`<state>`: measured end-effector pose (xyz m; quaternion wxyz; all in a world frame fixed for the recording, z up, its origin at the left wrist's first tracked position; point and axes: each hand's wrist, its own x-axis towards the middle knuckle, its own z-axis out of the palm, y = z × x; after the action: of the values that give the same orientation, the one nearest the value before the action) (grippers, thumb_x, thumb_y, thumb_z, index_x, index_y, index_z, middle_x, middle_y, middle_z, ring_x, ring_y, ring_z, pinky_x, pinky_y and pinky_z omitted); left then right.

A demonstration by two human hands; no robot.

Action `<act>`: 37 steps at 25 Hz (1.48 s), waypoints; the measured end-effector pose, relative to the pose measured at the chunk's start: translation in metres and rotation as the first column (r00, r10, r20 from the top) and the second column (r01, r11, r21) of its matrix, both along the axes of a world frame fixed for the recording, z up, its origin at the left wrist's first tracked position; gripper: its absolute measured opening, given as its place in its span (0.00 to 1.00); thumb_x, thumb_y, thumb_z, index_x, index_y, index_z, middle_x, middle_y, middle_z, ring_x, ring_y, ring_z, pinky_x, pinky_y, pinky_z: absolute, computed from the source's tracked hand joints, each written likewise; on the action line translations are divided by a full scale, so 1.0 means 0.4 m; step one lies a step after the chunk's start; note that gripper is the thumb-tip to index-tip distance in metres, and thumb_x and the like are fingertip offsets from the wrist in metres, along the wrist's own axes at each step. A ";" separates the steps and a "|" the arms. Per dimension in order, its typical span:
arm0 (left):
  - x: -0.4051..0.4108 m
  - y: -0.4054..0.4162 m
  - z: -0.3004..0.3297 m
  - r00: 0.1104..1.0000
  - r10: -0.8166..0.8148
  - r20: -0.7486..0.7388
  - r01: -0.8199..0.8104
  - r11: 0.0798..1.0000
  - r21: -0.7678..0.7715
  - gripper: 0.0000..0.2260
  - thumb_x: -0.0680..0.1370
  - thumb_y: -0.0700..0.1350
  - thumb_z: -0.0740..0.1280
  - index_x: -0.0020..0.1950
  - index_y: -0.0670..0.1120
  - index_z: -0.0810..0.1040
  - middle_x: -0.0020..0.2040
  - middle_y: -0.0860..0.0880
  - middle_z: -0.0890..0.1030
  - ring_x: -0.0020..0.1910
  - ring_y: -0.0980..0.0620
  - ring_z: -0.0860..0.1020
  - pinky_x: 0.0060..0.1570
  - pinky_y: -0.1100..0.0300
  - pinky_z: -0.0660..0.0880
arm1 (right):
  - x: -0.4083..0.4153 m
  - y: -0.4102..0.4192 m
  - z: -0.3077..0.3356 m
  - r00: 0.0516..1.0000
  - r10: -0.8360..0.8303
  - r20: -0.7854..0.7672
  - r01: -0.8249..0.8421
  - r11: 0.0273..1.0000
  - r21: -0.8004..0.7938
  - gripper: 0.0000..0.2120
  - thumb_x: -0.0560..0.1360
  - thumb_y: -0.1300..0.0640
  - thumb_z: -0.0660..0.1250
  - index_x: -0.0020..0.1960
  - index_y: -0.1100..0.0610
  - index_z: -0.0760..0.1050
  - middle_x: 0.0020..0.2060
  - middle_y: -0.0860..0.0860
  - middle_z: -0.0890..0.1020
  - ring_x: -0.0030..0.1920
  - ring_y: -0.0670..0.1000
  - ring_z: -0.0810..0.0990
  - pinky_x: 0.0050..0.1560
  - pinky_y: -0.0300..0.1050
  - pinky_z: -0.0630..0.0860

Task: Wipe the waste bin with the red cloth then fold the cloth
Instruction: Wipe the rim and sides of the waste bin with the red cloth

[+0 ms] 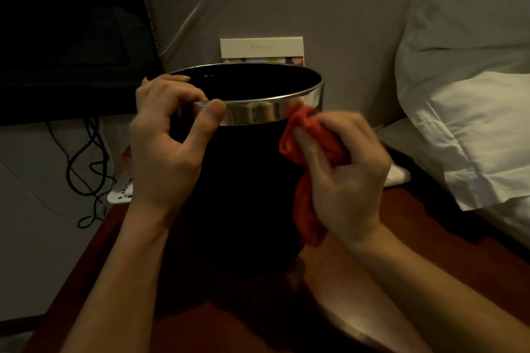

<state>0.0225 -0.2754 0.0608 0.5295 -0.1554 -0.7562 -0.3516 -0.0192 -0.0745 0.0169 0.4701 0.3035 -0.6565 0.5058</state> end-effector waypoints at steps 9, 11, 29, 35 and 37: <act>0.019 0.124 -0.006 0.963 0.271 -0.004 -0.267 0.946 -0.185 0.13 0.77 0.53 0.64 0.55 0.46 0.76 0.55 0.48 0.76 0.63 0.49 0.70 0.73 0.43 0.49 | 0.033 0.043 -0.293 0.984 0.072 0.160 -0.135 0.891 0.434 0.06 0.76 0.52 0.73 0.49 0.54 0.82 0.48 0.44 0.81 0.47 0.45 0.78 0.46 0.39 0.77; 0.021 0.180 -0.017 0.961 0.276 -0.010 -0.273 0.945 -0.182 0.17 0.74 0.54 0.68 0.57 0.45 0.75 0.57 0.47 0.76 0.66 0.48 0.69 0.75 0.48 0.45 | 0.034 0.044 -0.273 0.980 0.041 0.197 -0.114 0.919 0.376 0.06 0.74 0.53 0.74 0.49 0.54 0.82 0.47 0.44 0.81 0.47 0.43 0.79 0.48 0.35 0.76; -0.003 0.007 -0.005 0.999 0.020 -0.039 -0.018 0.998 0.054 0.10 0.77 0.50 0.66 0.49 0.43 0.73 0.47 0.57 0.74 0.57 0.61 0.72 0.71 0.44 0.59 | 0.010 0.030 -0.220 0.987 0.116 -0.112 -0.051 0.882 0.468 0.06 0.79 0.57 0.71 0.49 0.60 0.82 0.48 0.51 0.81 0.43 0.51 0.77 0.46 0.43 0.76; -0.001 0.007 -0.007 0.999 0.008 -0.033 -0.007 0.999 0.033 0.08 0.78 0.48 0.64 0.50 0.44 0.73 0.47 0.56 0.74 0.59 0.58 0.71 0.72 0.47 0.58 | -0.045 0.034 0.048 0.997 0.070 0.038 -0.071 0.997 0.009 0.05 0.78 0.57 0.71 0.52 0.54 0.78 0.46 0.48 0.80 0.47 0.43 0.79 0.50 0.34 0.72; 0.007 0.016 -0.001 0.999 0.045 -0.025 -0.045 0.999 -0.003 0.06 0.78 0.48 0.63 0.49 0.46 0.74 0.47 0.54 0.74 0.59 0.56 0.71 0.71 0.47 0.57 | -0.033 0.029 0.006 0.992 0.093 0.080 -0.095 0.995 0.015 0.05 0.78 0.58 0.71 0.53 0.54 0.78 0.46 0.49 0.80 0.47 0.44 0.79 0.50 0.34 0.72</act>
<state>0.0253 -0.2689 0.0605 0.5462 -0.1436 -0.7536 -0.3363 -0.0324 -0.0630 0.0192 0.4167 0.3182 -0.6642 0.5329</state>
